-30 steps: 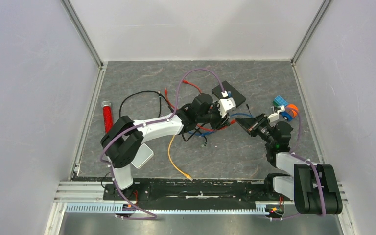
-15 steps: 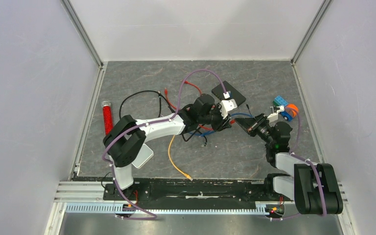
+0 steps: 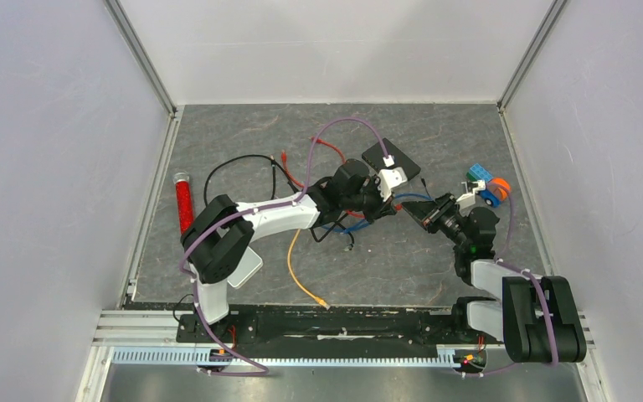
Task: Insert the plug into the switch port
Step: Pick up the connector from the center of the board, then insert the connector into the switch port.
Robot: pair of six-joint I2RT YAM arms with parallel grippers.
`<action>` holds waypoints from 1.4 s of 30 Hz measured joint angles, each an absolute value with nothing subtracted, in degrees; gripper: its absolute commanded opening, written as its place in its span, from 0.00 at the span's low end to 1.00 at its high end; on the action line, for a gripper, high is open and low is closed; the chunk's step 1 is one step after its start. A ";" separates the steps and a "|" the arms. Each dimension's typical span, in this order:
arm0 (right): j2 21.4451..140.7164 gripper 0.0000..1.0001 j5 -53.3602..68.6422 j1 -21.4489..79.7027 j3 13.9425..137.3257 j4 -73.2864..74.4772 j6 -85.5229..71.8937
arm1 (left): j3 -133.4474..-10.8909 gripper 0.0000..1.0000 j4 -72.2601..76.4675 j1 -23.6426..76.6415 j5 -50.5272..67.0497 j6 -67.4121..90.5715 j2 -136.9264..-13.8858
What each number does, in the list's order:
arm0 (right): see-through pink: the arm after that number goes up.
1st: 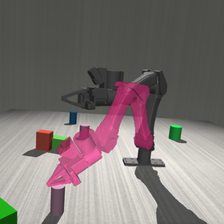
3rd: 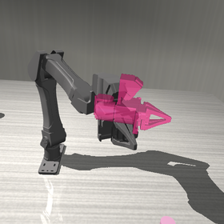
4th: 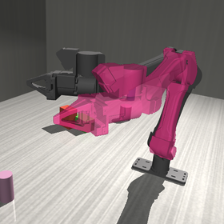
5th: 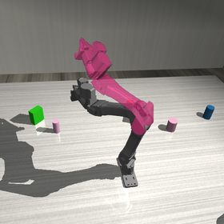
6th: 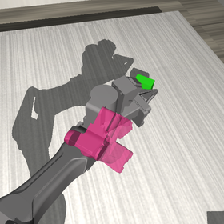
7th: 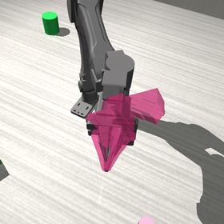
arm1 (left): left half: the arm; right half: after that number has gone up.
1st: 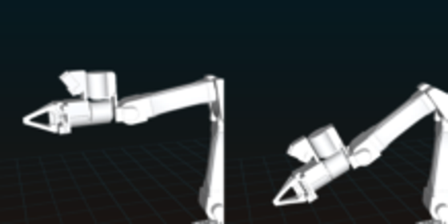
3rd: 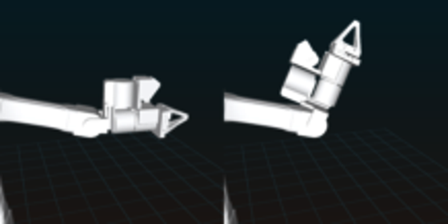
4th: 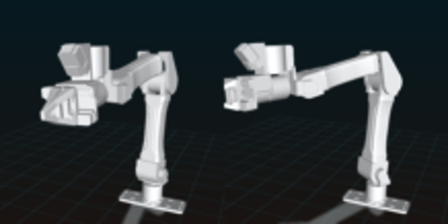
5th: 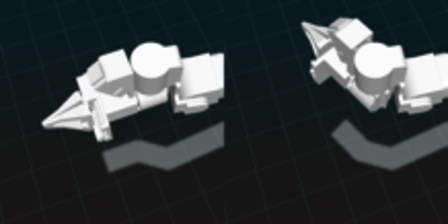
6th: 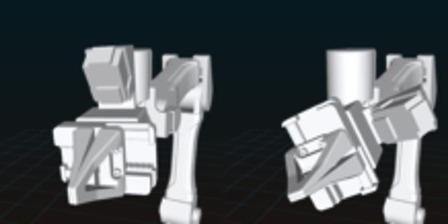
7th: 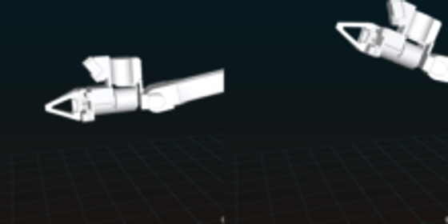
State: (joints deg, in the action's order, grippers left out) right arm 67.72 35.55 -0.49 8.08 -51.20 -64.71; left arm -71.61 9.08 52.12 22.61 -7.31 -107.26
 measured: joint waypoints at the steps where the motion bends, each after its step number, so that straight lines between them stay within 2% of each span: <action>1: 67.77 0.21 35.68 -0.49 8.29 -50.96 -64.40 | -71.61 0.02 9.08 52.05 22.59 -7.31 -107.26; 5: 68.05 0.44 35.68 -0.47 11.25 -47.35 -61.54 | -71.61 0.02 9.06 51.18 22.00 -6.87 -107.28; 8: 68.36 0.50 35.00 -0.47 14.90 -43.51 -57.89 | -71.61 0.02 8.91 50.13 19.05 -6.79 -107.28; 14: 72.01 0.48 30.13 -0.47 24.51 -34.04 -47.59 | -71.61 0.02 6.39 45.36 10.11 -5.80 -107.31; 21: 83.29 0.47 21.04 2.11 37.52 -23.90 -35.20 | -71.55 0.02 2.44 40.25 -1.48 -5.21 -107.31; 29: 98.08 0.51 13.30 7.64 55.35 -17.93 -24.71 | -71.40 0.02 4.86 39.75 0.40 -4.78 -110.30; 34: 103.77 0.50 9.69 10.02 60.18 -15.14 -21.17 | -71.75 0.02 5.30 39.88 2.35 -3.44 -114.67; 37: 105.80 0.45 7.77 10.85 61.08 -13.58 -20.01 | -71.75 0.02 7.40 39.88 3.60 -2.11 -115.72; 42: 106.63 0.30 3.88 11.11 61.10 -11.00 -18.94 | -71.75 0.02 12.27 40.23 5.19 -0.82 -115.98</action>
